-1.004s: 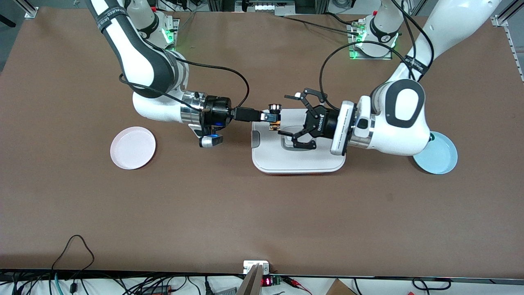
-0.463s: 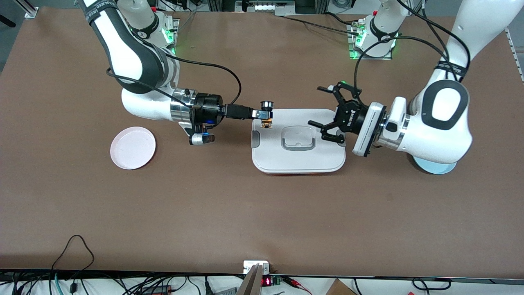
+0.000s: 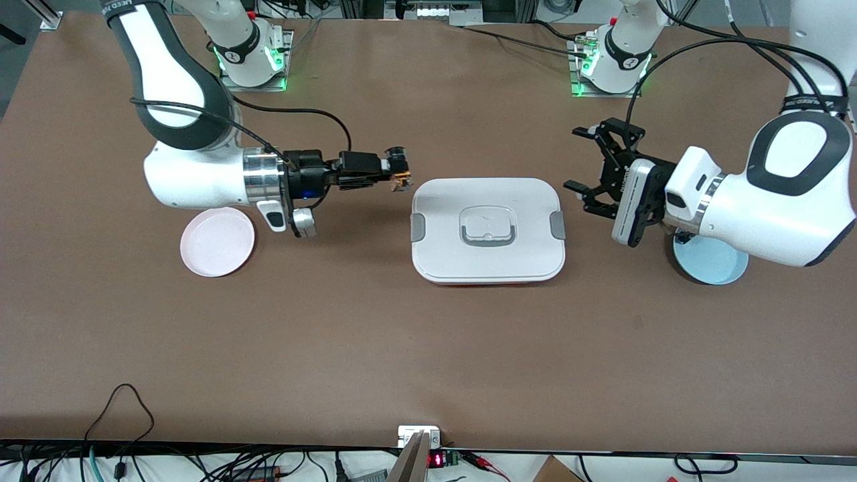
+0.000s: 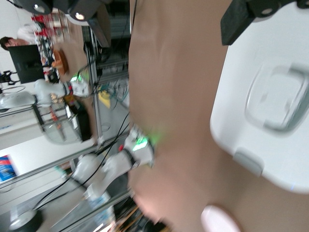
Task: Transfer orange switch to right arm and place
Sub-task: 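Carry the switch with the right gripper while the left gripper withdraws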
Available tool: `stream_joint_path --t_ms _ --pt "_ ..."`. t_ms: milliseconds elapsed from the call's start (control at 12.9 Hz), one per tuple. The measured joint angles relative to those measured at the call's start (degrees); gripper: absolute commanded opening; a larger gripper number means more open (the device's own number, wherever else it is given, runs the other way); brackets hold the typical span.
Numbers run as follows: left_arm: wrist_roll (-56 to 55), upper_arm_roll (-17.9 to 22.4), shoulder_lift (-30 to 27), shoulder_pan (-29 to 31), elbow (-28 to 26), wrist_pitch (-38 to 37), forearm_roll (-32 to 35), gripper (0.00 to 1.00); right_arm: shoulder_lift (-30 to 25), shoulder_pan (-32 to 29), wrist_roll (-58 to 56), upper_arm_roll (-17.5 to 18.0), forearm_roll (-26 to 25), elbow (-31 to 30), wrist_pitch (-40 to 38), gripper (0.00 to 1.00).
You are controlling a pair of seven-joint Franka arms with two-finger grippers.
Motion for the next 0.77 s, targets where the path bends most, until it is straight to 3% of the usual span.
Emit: stream_joint_path --t_ms 232,541,772 --pt "-7.65 -0.21 -0.17 -0.05 0.76 -1.83 11.49 1.0 -1.25 -2.39 -3.37 0.0 -13.31 0.18 -4.14 0.21" --pt "-22.09 -0.92 -2.02 -0.66 1.06 -1.88 26.57 1.0 -2.14 -3.91 -15.46 -0.02 -35.77 0.22 -7.74 0.21" --pt "-30.91 -0.93 -3.77 -0.69 1.27 -1.34 36.06 1.0 -2.11 -5.35 -27.69 -0.07 -56.65 0.16 -8.21 0.21"
